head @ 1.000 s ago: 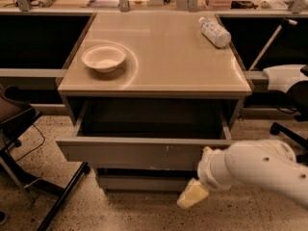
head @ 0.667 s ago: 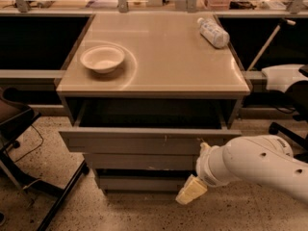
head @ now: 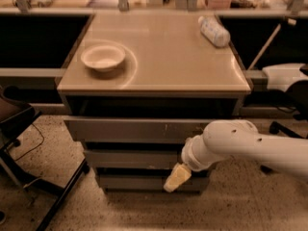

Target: Close top drawer

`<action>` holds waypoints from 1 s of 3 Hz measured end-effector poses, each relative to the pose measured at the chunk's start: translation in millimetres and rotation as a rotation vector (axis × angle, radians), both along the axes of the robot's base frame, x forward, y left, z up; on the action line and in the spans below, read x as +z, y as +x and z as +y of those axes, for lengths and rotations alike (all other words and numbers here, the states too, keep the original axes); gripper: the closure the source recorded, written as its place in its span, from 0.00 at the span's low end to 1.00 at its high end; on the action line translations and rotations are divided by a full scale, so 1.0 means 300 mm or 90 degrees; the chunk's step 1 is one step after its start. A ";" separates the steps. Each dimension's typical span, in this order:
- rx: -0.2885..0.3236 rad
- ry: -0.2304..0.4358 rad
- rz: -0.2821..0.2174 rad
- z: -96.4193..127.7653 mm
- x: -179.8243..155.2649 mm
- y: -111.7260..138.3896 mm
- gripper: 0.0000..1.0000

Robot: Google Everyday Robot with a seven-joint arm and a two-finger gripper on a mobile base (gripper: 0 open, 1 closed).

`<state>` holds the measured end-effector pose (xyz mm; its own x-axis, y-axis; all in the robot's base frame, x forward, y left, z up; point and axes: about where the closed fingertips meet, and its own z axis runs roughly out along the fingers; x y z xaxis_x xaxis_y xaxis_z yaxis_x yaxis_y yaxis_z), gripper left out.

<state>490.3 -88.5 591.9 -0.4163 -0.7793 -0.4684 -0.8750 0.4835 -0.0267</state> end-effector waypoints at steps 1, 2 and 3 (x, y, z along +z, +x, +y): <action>0.008 0.022 0.023 0.063 -0.085 0.080 0.00; 0.016 0.043 0.026 0.117 -0.124 0.134 0.00; 0.016 0.043 0.026 0.117 -0.124 0.133 0.00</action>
Offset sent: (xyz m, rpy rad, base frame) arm 0.1066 0.0821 -0.0779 0.1599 0.0766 0.0561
